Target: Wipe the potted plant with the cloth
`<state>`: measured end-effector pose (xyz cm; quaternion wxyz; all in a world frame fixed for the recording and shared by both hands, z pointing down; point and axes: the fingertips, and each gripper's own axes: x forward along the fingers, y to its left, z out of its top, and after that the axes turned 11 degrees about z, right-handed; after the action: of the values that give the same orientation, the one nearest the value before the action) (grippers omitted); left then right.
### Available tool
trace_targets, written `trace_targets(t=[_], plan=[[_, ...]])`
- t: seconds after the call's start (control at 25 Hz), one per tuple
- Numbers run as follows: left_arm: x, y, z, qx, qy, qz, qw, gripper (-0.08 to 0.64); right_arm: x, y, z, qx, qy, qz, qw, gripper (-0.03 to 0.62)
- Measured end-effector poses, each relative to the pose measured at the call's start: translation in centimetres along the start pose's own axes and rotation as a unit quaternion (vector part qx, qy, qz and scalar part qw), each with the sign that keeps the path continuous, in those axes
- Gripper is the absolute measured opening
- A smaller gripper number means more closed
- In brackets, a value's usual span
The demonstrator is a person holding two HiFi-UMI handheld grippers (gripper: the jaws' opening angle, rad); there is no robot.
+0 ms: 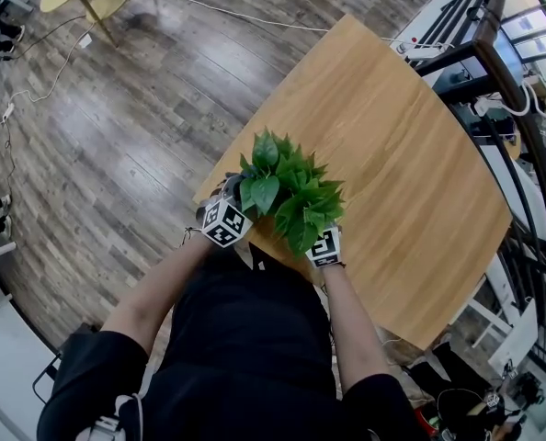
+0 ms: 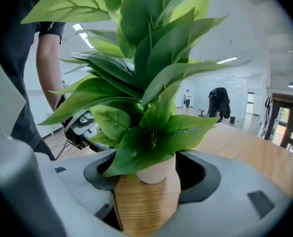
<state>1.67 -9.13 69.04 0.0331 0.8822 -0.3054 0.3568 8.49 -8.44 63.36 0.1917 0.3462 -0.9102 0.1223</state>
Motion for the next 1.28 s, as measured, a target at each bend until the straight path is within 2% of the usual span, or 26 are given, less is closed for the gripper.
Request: trace_targets(t=[0.32,0.52,0.76,1.0,1.2,1.28], plan=[[-0.3,-2.9,-0.8,0.037,0.003,-0.043,0.9984,0.163,-0.1,-0.2,0.1,0.003,0.0,-0.006,1.0,0.298],[0.6,-2.3,-0.5,0.013,0.008,-0.033,0.9994,0.163,-0.3,0.0,-0.3,-0.004,0.004,-0.005,1.0,0.298],[0.3,0.0,-0.5,-0.008,0.016,-0.008,0.9998,0.163,-1.1,3.8,-1.5,-0.007,0.022,0.02,1.0,0.298],[0.8,1.6,-0.6,-0.042,0.024,0.003,0.9988,0.163,-1.8,0.5,-2.0,0.027,0.021,-0.02,0.999,0.299],[1.2,1.0,-0.1,-0.002,0.018,-0.003,0.9998,0.163,-0.3,-0.3,-0.8,-0.012,0.019,0.008,1.0,0.299],[1.1,0.7,0.2,0.006,0.018,0.001,0.9998,0.163,-0.3,-0.2,-0.6,-0.015,0.019,0.009,1.0,0.299]])
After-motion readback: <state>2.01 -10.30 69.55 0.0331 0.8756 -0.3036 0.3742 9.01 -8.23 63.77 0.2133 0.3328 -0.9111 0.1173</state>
